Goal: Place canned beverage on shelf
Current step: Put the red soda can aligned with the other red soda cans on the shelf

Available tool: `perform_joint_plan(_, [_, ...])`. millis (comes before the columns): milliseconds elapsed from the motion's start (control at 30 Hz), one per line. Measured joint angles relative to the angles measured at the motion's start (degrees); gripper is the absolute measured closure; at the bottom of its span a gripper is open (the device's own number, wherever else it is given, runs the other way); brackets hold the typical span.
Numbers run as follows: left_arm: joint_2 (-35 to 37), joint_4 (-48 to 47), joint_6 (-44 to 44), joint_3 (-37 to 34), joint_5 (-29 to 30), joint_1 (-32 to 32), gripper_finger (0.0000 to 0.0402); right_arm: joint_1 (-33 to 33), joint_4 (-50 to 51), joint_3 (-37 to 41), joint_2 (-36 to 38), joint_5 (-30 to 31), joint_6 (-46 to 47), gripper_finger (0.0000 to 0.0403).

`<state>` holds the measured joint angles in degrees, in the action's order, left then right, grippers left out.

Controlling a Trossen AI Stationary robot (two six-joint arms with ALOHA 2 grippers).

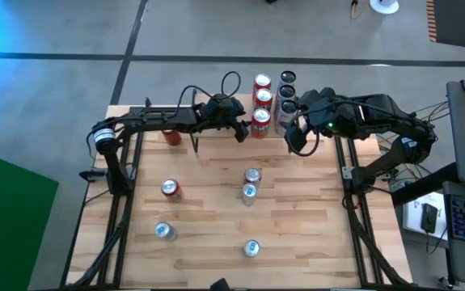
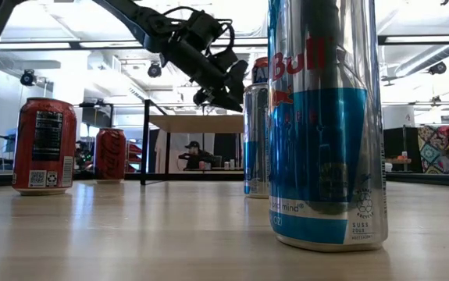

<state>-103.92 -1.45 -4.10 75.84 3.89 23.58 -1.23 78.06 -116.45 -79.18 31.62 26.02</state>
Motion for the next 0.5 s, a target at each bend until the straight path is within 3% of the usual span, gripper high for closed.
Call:
perform_joint_plan(133, [2.45,-4.56,0.31,-0.39,1.15,0.23,0.0182,0.0,1.31,1.16,0.05,0.01,0.25,0.0076])
perform_joint_plan(300, [9.3,-5.52,-0.44,-6.63,1.19,-0.19,0.0182,0.0,0.69,4.4,0.57,-0.07,0.72,0.0076])
perform_joint_plan(500, [18.08,5.96,-6.39,-16.71,-2.74,-3.98,0.0183,0.02,-1.98,10.41,2.22,-3.53,0.93,0.0076])
